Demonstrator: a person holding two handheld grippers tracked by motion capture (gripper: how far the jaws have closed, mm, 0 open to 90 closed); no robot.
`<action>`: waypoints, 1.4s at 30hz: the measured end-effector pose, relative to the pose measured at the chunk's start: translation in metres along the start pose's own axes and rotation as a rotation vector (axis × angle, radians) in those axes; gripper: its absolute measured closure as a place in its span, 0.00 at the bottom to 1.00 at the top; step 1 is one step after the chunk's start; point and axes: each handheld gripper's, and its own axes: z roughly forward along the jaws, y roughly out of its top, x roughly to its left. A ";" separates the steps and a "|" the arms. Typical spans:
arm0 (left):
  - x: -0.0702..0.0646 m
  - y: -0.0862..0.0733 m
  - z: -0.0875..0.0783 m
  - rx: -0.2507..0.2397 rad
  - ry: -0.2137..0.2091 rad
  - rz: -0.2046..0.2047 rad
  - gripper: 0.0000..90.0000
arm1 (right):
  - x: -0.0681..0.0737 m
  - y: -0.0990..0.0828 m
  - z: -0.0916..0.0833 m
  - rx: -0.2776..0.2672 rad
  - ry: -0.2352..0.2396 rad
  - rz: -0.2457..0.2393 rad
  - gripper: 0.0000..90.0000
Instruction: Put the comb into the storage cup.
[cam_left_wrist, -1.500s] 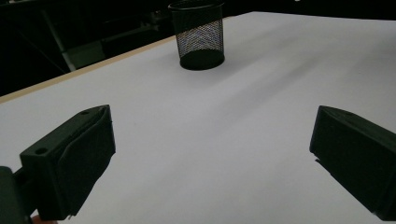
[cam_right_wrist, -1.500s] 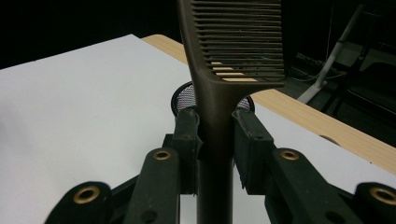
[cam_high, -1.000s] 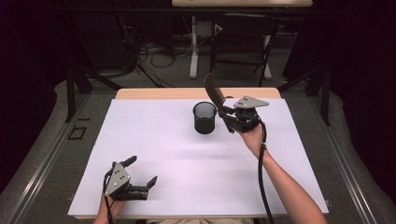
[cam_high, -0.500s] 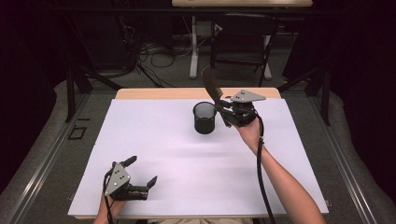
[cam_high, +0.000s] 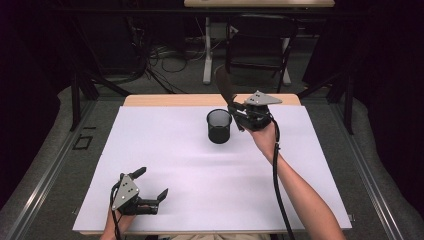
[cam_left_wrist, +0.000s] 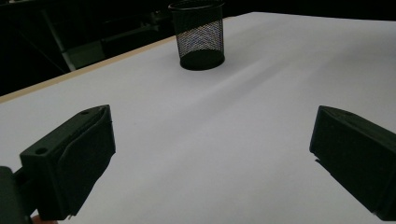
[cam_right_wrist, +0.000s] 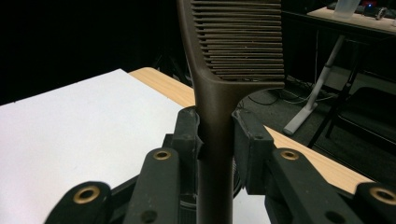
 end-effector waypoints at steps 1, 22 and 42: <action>0.000 0.000 0.000 0.001 0.000 0.002 0.00 | 0.000 0.000 0.001 -0.004 -0.001 0.001 0.81; 0.001 0.000 0.000 0.001 0.000 0.000 0.00 | 0.000 0.007 0.016 -0.076 -0.007 0.008 0.81; 0.001 0.000 0.000 -0.002 -0.002 -0.001 0.00 | 0.000 0.011 0.033 -0.109 -0.008 0.008 0.81</action>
